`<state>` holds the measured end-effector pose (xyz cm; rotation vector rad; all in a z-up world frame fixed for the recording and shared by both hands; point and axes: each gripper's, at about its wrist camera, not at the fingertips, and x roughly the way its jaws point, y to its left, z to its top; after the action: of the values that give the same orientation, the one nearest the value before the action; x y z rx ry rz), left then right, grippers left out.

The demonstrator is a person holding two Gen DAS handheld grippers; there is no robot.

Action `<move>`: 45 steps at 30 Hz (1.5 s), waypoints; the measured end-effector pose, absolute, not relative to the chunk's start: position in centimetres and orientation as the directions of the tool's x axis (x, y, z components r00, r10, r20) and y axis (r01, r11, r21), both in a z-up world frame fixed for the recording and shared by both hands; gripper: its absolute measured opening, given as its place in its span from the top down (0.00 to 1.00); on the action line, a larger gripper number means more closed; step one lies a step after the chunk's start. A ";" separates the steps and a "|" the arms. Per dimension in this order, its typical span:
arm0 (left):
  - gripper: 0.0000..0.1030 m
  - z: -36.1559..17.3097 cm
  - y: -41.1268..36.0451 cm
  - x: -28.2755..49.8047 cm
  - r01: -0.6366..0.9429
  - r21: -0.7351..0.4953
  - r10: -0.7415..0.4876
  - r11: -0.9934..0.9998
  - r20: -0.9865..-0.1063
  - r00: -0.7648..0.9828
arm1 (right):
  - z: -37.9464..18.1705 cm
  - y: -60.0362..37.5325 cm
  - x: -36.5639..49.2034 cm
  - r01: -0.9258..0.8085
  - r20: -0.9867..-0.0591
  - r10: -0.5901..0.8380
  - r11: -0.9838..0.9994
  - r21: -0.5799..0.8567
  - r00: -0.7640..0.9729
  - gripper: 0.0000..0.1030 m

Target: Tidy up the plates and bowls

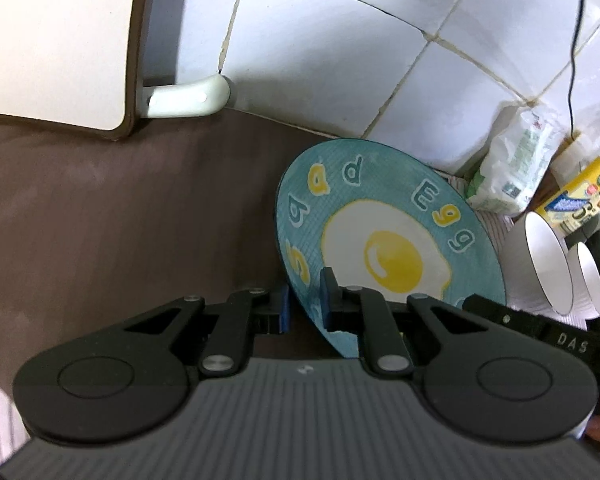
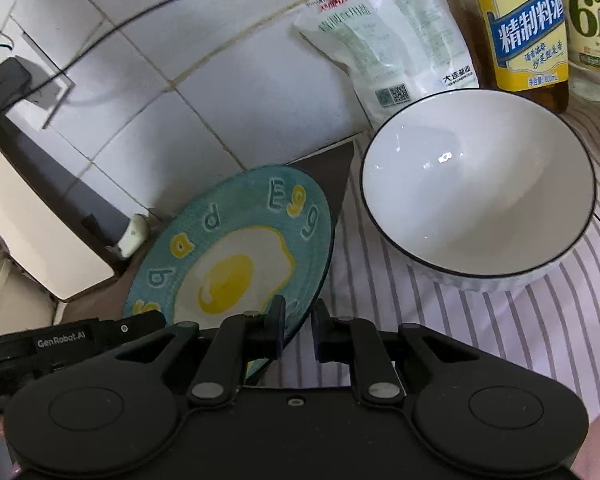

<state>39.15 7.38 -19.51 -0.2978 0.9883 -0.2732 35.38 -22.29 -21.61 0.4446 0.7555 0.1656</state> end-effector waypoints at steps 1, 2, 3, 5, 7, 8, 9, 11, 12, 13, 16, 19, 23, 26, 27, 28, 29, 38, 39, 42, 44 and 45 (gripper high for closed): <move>0.88 -19.2 7.5 38.9 0.086 -0.368 -0.357 0.926 -0.777 0.519 | -21.5 -22.3 35.2 0.010 -0.621 0.307 0.892 0.453 0.722 0.83; 0.88 -18.8 7.6 38.6 0.084 -0.367 -0.354 0.927 -0.776 0.522 | -21.3 -22.3 34.9 0.005 -0.616 0.313 0.889 0.458 0.723 0.83; 0.88 -18.5 7.7 38.2 0.084 -0.363 -0.350 0.928 -0.773 0.530 | -21.1 -22.3 34.5 0.000 -0.610 0.320 0.886 0.464 0.725 0.83; 0.88 -17.5 7.8 37.2 0.087 -0.352 -0.341 0.932 -0.766 0.544 | -20.4 -22.1 33.7 -0.020 -0.599 0.330 0.886 0.464 0.730 0.83; 0.88 -16.4 7.8 36.3 0.092 -0.342 -0.333 0.935 -0.763 0.554 | -19.8 -22.0 32.9 -0.033 -0.590 0.340 0.883 0.468 0.732 0.82; 0.88 -15.8 7.8 35.8 0.094 -0.337 -0.331 0.937 -0.762 0.558 | -19.4 -22.0 32.4 -0.040 -0.585 0.346 0.881 0.472 0.734 0.82; 0.88 -15.2 7.8 35.3 0.099 -0.332 -0.328 0.938 -0.760 0.561 | -19.0 -22.0 31.9 -0.044 -0.580 0.351 0.878 0.476 0.735 0.82; 0.88 -14.1 7.9 34.3 0.103 -0.327 -0.326 0.940 -0.759 0.564 | -18.2 -22.1 30.7 -0.049 -0.568 0.361 0.871 0.489 0.740 0.82; 0.88 -13.6 7.9 33.9 0.104 -0.325 -0.325 0.940 -0.759 0.564 | -17.8 -22.2 30.2 -0.051 -0.561 0.366 0.866 0.497 0.743 0.82; 0.88 -13.1 7.9 33.4 0.108 -0.323 -0.326 0.940 -0.760 0.562 | -17.4 -22.2 29.6 -0.056 -0.557 0.368 0.866 0.497 0.744 0.82; 0.87 -11.8 8.0 31.7 0.107 -0.320 -0.322 0.941 -0.758 0.567 | -16.3 -22.2 27.8 -0.071 -0.548 0.375 0.866 0.495 0.748 0.82; 0.87 -10.7 8.0 29.9 0.114 -0.316 -0.321 0.942 -0.749 0.579 | -15.3 -22.2 25.9 -0.090 -0.538 0.378 0.870 0.484 0.753 0.82; 0.87 -9.6 8.0 27.4 0.110 -0.317 -0.319 0.942 -0.744 0.587 | -14.3 -22.1 23.9 -0.108 -0.533 0.383 0.873 0.475 0.754 0.82; 0.87 -9.2 8.0 25.8 0.113 -0.317 -0.321 0.942 -0.744 0.586 | -13.7 -22.2 22.1 -0.118 -0.534 0.384 0.878 0.464 0.753 0.82; 0.87 -9.0 8.0 25.3 0.113 -0.320 -0.324 0.940 -0.744 0.584 | -13.6 -22.4 21.7 -0.120 -0.535 0.384 0.879 0.461 0.753 0.82; 0.87 -9.0 7.9 24.8 0.115 -0.324 -0.328 0.939 -0.744 0.582 | -13.5 -22.5 21.3 -0.121 -0.535 0.385 0.879 0.462 0.752 0.82; 0.87 -9.0 7.8 24.3 0.115 -0.327 -0.331 0.938 -0.745 0.580 | -13.4 -22.7 20.7 -0.121 -0.535 0.386 0.878 0.464 0.752 0.82; 0.87 -10.5 6.7 21.2 0.106 -0.330 -0.333 0.938 -0.775 0.537 | -14.7 -23.4 17.3 -0.091 -0.575 0.368 0.887 0.452 0.731 0.81; 0.87 -10.9 6.6 21.0 0.102 -0.332 -0.334 0.938 -0.781 0.527 | -15.0 -23.5 17.0 -0.084 -0.582 0.367 0.887 0.454 0.726 0.81; 0.87 -12.1 6.4 20.3 0.094 -0.338 -0.338 0.937 -0.798 0.499 | -16.0 -23.8 16.4 -0.062 -0.603 0.366 0.884 0.464 0.709 0.81; 0.87 -12.8 6.3 20.0 0.084 -0.344 -0.340 0.935 -0.807 0.483 | -16.5 -23.9 16.2 -0.053 -0.614 0.366 0.883 0.467 0.699 0.81; 0.87 -13.1 6.3 19.9 0.080 -0.346 -0.341 0.935 -0.810 0.477 | -16.7 -24.0 16.1 -0.048 -0.619 0.366 0.883 0.468 0.695 0.81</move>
<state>19.87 6.34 -13.13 -0.2771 1.0458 -0.2607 16.10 -23.98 -16.73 0.4412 0.7735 0.2397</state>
